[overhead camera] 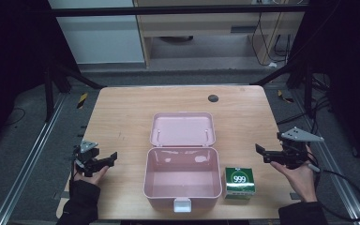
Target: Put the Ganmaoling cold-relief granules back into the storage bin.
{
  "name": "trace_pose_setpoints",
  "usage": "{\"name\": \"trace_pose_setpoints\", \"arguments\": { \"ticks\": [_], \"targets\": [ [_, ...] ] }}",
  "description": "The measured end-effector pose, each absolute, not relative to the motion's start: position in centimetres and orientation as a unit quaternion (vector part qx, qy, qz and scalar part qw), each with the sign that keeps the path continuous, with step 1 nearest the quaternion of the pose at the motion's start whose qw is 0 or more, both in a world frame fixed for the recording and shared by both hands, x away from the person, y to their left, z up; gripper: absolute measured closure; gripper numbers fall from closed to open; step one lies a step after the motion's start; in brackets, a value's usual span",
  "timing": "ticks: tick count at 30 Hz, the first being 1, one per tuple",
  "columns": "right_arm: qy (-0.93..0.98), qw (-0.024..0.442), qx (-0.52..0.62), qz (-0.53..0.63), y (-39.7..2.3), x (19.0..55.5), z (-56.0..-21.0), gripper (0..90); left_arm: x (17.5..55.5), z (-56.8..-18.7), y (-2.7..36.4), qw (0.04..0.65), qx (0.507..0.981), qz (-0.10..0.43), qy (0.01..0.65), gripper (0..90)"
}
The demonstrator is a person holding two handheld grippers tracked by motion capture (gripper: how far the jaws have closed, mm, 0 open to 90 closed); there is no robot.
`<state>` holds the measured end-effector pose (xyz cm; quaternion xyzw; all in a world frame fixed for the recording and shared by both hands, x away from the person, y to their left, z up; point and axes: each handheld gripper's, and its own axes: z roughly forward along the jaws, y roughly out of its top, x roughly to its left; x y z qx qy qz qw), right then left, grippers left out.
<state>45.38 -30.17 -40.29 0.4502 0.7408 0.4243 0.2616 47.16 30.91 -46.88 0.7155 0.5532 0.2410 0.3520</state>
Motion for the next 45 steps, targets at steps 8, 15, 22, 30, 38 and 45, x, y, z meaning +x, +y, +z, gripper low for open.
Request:
{"name": "trace_pose_setpoints", "arguments": {
  "ticks": [8,15,22,30,38,45],
  "targets": [
    [0.788,0.246,0.383,0.415,-28.4,44.9,-38.6,6.4,47.3,-47.2,30.6,0.343,0.726,0.237,0.547,20.8],
    [0.843,0.222,0.323,0.369,-25.9,45.4,-37.6,6.3,47.3,-47.3,30.7,0.340,0.728,0.235,0.547,20.7],
    [0.865,0.211,0.293,0.347,-24.8,45.5,-37.0,5.8,47.3,-47.4,30.6,0.339,0.731,0.234,0.544,20.7],
    [0.895,0.185,0.252,0.318,-23.7,45.4,-36.7,5.6,47.4,-47.5,30.5,0.338,0.732,0.234,0.543,20.7],
    [0.916,0.161,0.221,0.295,-23.0,44.9,-36.8,4.8,47.4,-47.6,30.4,0.336,0.736,0.232,0.540,20.8],
    [0.936,0.134,0.189,0.266,-22.2,44.6,-37.3,4.3,47.5,-47.6,30.4,0.335,0.737,0.230,0.540,20.8]
  ]
}}
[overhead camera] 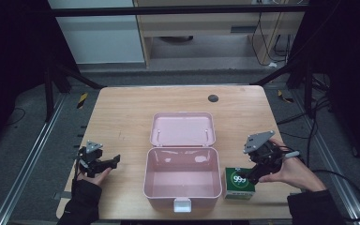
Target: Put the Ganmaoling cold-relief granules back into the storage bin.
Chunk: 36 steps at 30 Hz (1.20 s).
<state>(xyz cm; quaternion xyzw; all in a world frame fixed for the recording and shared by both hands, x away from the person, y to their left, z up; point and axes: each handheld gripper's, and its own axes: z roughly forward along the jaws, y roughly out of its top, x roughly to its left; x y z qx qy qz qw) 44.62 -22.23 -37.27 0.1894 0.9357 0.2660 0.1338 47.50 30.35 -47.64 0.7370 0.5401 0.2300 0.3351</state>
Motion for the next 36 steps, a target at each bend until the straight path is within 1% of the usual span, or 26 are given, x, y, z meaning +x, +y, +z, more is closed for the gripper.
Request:
{"name": "trace_pose_setpoints", "arguments": {
  "ticks": [17,36],
  "targets": [
    [0.959,0.104,0.147,0.219,-21.1,43.9,-38.3,3.2,47.5,-47.7,30.3,0.334,0.739,0.229,0.539,20.9],
    [0.977,0.072,0.110,0.167,-19.9,43.6,-40.8,2.3,47.6,-47.7,30.3,0.330,0.741,0.230,0.538,21.0]
  ]
}}
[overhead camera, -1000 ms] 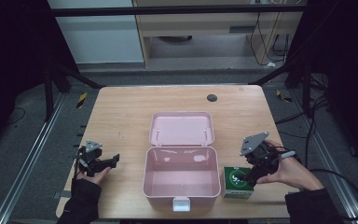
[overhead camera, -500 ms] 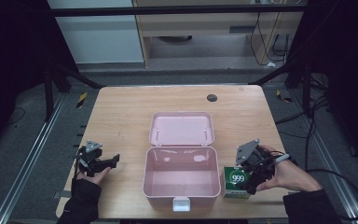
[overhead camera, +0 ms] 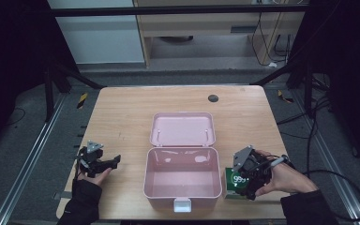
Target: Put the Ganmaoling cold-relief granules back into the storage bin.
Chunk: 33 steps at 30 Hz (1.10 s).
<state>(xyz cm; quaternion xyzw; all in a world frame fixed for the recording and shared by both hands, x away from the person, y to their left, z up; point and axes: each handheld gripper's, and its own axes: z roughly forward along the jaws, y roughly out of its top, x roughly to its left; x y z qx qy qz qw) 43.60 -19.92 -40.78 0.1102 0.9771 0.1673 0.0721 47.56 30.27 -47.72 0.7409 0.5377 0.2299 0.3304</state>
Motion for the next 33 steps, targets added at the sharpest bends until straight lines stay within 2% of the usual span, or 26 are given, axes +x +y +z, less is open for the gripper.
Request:
{"name": "trace_pose_setpoints", "arguments": {
  "ticks": [19,33],
  "targets": [
    [0.987,0.048,0.095,0.123,-18.9,44.3,-43.5,4.5,47.6,-47.8,30.3,0.327,0.742,0.230,0.538,21.1],
    [0.990,0.042,0.079,0.107,-18.5,44.5,-44.2,11.7,47.6,-47.8,30.3,0.326,0.742,0.231,0.538,21.4]
  ]
}}
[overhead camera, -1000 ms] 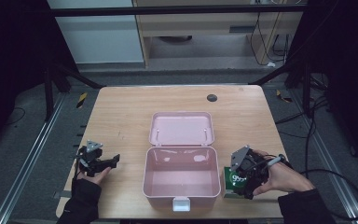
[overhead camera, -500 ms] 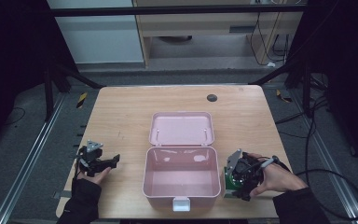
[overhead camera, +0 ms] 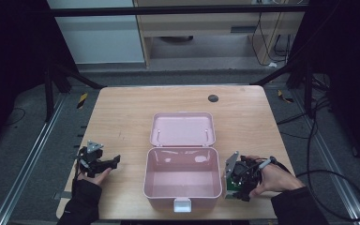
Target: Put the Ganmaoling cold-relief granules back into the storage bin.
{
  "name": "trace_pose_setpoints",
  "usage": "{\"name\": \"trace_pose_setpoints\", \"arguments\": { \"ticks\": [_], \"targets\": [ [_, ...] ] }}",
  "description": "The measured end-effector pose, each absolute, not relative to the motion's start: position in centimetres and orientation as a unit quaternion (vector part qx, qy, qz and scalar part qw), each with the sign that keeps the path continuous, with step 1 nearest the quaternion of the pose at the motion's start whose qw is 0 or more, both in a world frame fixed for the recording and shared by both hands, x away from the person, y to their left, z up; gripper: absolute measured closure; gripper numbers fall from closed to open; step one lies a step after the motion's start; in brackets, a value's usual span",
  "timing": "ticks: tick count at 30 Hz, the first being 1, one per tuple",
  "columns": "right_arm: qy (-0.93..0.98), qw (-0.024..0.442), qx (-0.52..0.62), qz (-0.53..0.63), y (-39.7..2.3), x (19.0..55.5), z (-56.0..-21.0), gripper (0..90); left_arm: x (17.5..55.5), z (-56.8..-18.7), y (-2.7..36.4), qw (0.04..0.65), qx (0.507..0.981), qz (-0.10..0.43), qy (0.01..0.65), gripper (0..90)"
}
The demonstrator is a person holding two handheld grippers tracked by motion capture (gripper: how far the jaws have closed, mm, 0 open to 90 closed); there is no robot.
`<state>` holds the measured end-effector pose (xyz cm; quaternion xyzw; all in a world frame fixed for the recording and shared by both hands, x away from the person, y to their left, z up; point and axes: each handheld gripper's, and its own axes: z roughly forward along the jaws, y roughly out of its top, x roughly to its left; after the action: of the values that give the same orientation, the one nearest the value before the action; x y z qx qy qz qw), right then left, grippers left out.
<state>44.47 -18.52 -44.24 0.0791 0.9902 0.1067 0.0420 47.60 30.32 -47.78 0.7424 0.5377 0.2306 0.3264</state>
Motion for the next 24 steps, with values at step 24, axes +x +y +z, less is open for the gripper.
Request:
{"name": "trace_pose_setpoints", "arguments": {
  "ticks": [24],
  "targets": [
    [0.982,0.056,0.103,0.151,-20.7,43.8,-39.7,16.2,47.6,-47.8,30.3,0.326,0.744,0.229,0.537,21.4]
  ]
}}
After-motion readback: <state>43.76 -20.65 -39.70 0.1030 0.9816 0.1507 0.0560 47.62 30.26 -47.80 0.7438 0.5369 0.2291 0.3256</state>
